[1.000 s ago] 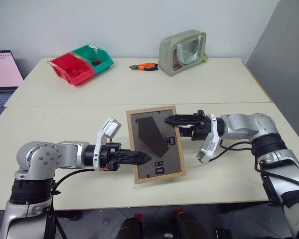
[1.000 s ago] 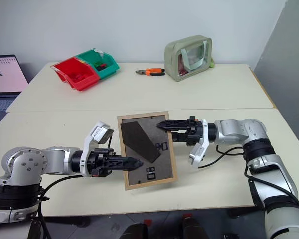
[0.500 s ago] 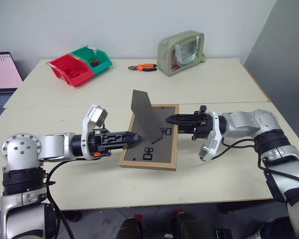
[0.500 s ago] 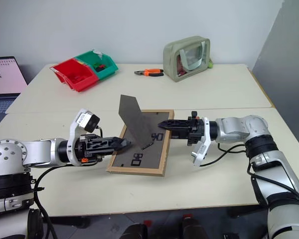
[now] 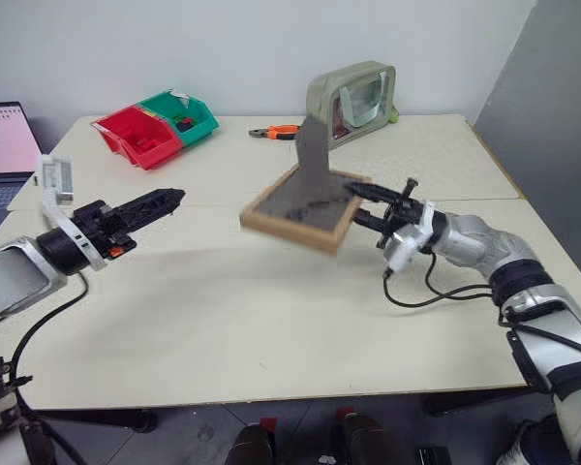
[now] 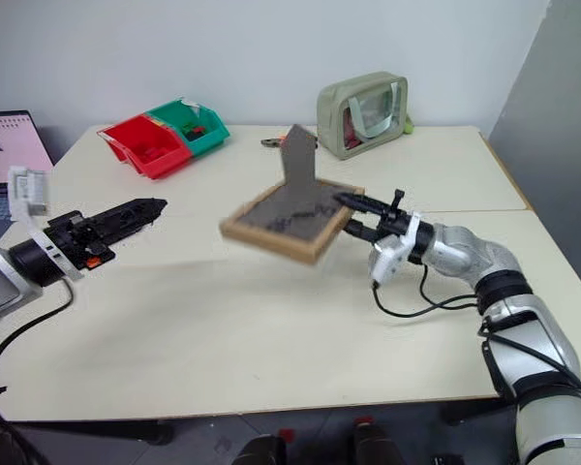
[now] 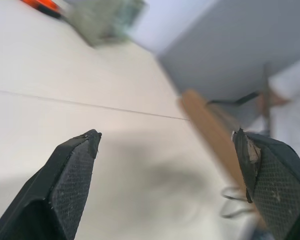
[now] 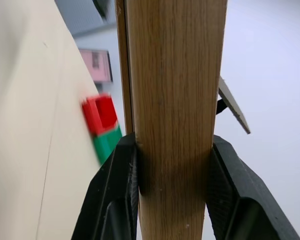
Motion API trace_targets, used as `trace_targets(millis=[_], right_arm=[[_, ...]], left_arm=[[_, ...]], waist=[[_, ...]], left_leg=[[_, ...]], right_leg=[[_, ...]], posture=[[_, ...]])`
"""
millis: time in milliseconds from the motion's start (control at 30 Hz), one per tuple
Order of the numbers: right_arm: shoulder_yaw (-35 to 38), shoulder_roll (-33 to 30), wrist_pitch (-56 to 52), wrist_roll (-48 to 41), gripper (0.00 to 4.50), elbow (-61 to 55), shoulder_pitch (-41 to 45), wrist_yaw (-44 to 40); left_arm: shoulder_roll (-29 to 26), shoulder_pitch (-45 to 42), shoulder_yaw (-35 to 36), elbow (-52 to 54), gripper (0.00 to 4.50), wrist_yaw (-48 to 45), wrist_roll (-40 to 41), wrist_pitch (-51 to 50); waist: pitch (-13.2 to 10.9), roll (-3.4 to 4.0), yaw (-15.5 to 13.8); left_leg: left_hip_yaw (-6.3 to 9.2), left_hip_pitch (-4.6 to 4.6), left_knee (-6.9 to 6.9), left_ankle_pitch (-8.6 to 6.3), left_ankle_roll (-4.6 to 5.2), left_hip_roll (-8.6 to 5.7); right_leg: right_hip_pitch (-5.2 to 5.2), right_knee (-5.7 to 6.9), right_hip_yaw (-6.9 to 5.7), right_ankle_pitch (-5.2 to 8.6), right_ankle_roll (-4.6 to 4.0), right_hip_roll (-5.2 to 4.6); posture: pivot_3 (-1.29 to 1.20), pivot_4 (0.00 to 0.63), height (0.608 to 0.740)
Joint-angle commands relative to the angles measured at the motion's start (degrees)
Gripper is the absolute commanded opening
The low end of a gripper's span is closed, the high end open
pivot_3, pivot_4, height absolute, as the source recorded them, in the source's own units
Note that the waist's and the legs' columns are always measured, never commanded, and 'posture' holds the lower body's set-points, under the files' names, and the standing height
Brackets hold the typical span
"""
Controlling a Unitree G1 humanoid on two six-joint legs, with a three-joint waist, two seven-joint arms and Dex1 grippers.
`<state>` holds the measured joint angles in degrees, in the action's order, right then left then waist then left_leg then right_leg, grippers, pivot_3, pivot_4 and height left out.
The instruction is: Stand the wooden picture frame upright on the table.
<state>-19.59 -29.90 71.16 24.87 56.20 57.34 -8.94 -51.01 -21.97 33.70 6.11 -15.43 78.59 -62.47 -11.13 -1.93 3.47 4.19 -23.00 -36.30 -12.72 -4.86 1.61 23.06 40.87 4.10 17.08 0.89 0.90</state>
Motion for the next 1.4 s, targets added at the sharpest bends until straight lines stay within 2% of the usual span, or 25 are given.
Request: trace_targets(millis=[33,233,333,433,667,900,967,1200,1267,1367,1400], right_arm=[[4.64,6.86,-20.71,-24.26,1.36,-4.48,-0.66,-23.22],[11.42,16.94,-48.38,-37.51,1.36,-5.44,2.90,-37.17],[14.79,22.51,-63.81,-42.35,1.36,-1.71,5.53,-41.46],[17.59,27.40,-73.61,-44.97,1.36,4.29,6.75,-46.48],[18.03,31.33,-73.19,-41.57,1.36,9.85,3.47,-51.15],[15.30,31.83,-70.88,-36.55,1.36,9.03,-1.50,-52.57],[14.94,31.54,-70.18,-35.39,2.04,8.50,-2.73,-52.17],[15.82,29.30,-71.85,-34.76,3.36,5.73,-4.96,-53.83],[14.85,24.93,-74.27,-34.42,3.79,0.15,-8.42,-57.32],[13.10,18.43,-77.00,-32.27,4.48,-8.85,-13.61,-57.94],[12.19,15.06,-78.08,-30.99,4.48,-13.71,-16.15,-58.00]], left_arm=[[0.27,2.22,1.95,13.61,4.50,2.57,-10.14,9.54],[2.02,13.43,-3.17,27.33,4.50,1.80,-24.45,17.13],[5.50,18.61,-5.75,32.70,4.50,3.14,-28.99,19.83],[9.41,23.00,-7.27,35.73,4.50,4.60,-32.35,21.56],[12.38,30.85,-7.45,37.23,4.50,1.58,-37.84,25.44],[13.18,31.51,-7.18,37.61,4.50,0.75,-37.74,25.03],[13.01,31.06,-7.72,37.01,4.50,0.17,-38.04,25.02],[12.31,29.28,-9.37,34.63,4.50,-2.08,-39.72,25.25],[11.68,28.27,-9.81,32.55,4.50,-3.61,-40.53,25.74],[10.71,27.20,-9.51,30.62,4.50,-5.49,-40.36,24.96],[10.03,26.98,-9.06,29.82,4.50,-6.33,-39.90,24.20]], waist=[[0.01,-0.02,0.17],[-0.01,0.03,0.03],[-0.01,0.03,-0.13],[-0.01,0.03,-0.18],[-0.01,0.03,-0.54],[0.02,0.01,-0.19],[0.05,-0.03,-0.17],[0.07,-0.06,-0.23],[0.07,-0.06,-0.34],[0.06,-0.05,-1.11],[0.06,-0.05,-1.45]], left_leg=[[-0.01,0.02,0.00,0.00,0.00,0.05],[-0.01,0.07,0.10,-0.02,0.02,0.06],[0.00,0.05,0.11,-0.04,0.07,0.05],[-0.09,0.09,0.16,-0.05,0.08,0.04],[-0.02,0.00,0.19,-0.05,0.09,-0.04],[-0.04,0.06,0.17,-0.06,0.09,-0.07],[-0.04,0.09,0.19,-0.06,0.09,-0.06],[0.00,0.11,0.17,-0.05,0.09,-0.07],[0.00,0.11,0.17,-0.05,0.09,-0.07],[0.12,0.12,0.16,-0.06,0.09,-0.08],[0.11,0.14,0.16,-0.06,0.09,-0.11]], right_leg=[[-0.02,0.00,0.00,0.00,0.00,0.00],[-0.03,-0.01,-0.02,0.00,0.00,-0.01],[0.00,0.00,-0.05,0.00,0.00,0.00],[0.03,0.00,0.01,0.00,0.00,0.01],[0.09,-0.03,-0.08,0.04,-0.06,0.03],[0.03,-0.01,-0.08,0.04,-0.04,0.07],[0.02,0.00,-0.08,0.04,-0.04,0.07],[-0.02,-0.01,-0.12,0.04,-0.05,0.10],[-0.03,-0.01,-0.12,0.04,-0.04,0.10],[-0.17,-0.11,-0.24,0.05,-0.03,0.10],[-0.22,-0.13,-0.22,0.05,-0.02,0.09]], posture=[[0.00,0.150,0.740],[0.00,0.150,0.740],[0.00,0.150,0.740],[0.00,0.150,0.740],[0.00,0.150,0.740],[0.00,0.150,0.740],[0.00,0.150,0.740],[0.00,0.150,0.740],[0.00,0.150,0.740],[0.00,0.150,0.740],[0.00,0.150,0.740]])
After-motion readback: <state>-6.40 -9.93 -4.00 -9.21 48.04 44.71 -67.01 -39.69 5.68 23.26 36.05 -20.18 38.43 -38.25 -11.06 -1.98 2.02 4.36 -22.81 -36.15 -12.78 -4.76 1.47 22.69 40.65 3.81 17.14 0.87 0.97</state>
